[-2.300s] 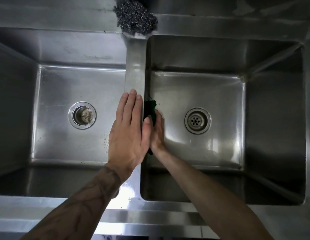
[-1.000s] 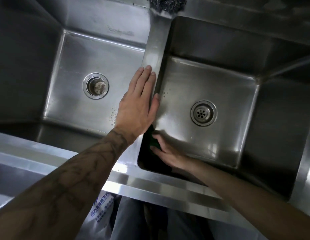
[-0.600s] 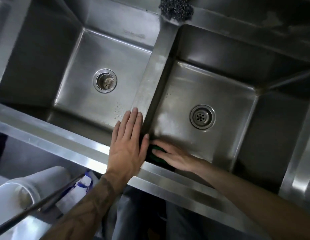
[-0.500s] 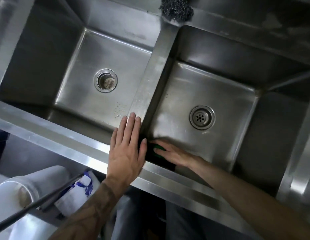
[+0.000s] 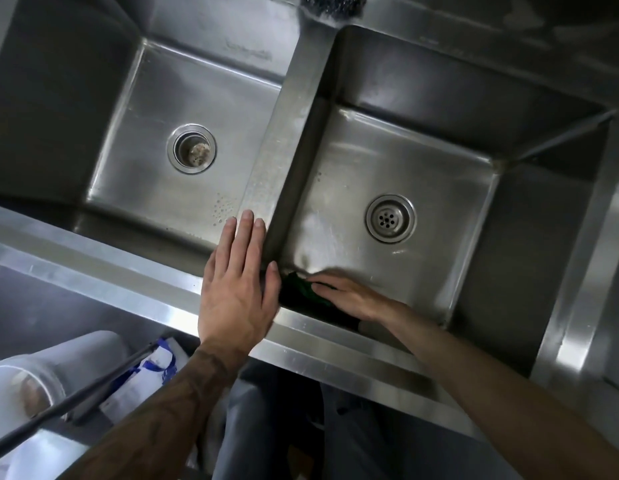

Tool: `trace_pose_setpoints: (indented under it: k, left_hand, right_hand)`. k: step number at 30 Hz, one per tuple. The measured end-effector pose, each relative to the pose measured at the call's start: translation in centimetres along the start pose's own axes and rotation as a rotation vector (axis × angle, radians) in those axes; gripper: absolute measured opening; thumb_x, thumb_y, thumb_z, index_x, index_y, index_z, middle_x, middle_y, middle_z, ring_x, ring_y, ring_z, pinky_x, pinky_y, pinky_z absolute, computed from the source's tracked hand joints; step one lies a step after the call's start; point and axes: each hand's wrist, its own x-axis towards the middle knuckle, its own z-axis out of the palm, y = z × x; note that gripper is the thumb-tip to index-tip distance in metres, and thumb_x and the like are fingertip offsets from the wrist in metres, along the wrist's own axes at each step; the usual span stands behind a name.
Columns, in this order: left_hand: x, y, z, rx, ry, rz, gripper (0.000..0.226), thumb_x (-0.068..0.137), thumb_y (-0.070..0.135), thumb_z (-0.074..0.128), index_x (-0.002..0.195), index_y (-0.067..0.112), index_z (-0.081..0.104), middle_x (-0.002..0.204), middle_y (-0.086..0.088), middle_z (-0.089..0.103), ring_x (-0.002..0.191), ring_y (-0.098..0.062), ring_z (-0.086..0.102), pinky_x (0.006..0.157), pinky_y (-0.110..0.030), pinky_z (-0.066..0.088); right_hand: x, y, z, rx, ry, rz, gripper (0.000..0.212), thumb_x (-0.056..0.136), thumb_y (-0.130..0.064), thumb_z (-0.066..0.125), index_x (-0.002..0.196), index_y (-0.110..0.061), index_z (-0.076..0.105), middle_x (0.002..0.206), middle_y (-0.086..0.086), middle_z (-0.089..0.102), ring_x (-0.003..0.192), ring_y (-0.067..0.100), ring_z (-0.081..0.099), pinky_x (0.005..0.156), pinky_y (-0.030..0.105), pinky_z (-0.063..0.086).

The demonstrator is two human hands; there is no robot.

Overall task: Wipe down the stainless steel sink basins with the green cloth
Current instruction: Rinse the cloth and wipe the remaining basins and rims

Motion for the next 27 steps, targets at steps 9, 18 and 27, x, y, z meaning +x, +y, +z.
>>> trace_pose_setpoints:
  k: [9,18,27]
  left_hand:
    - [-0.1,0.1,0.0,-0.01,-0.018,-0.026,0.068,0.108,0.041,0.035,0.169,0.014,0.024,0.179,-0.001,0.016,0.166,-0.019,0.009,0.128,-0.047,0.028]
    - [-0.1,0.1,-0.1,-0.027,-0.024,-0.033,0.069,0.108,0.042,0.036,0.169,0.014,0.023,0.179,0.001,0.015,0.166,-0.02,0.009,0.128,-0.053,0.031]
    - [0.0,0.1,-0.2,-0.052,-0.03,-0.032,0.07,0.107,0.043,0.037,0.169,0.015,0.022,0.179,0.002,0.014,0.167,-0.018,0.007,0.129,-0.048,0.025]
  right_hand:
    - [-3.9,0.4,-1.1,0.08,0.025,-0.026,0.034,0.11,-0.04,0.05,0.141,-0.034,0.061,0.133,-0.019,0.059,0.128,-0.001,0.053,0.114,0.02,0.038]
    - [-6.5,1.1,-1.9,0.084,0.043,0.056,0.031,0.105,-0.048,0.05,0.133,-0.045,0.063,0.131,-0.023,0.06,0.128,-0.003,0.053,0.114,0.024,0.037]
    - [-5.1,4.6,-1.5,-0.055,-0.014,-0.065,0.048,0.1,-0.061,0.047,0.141,-0.038,0.056,0.134,-0.013,0.054,0.129,0.009,0.052,0.115,0.048,0.041]
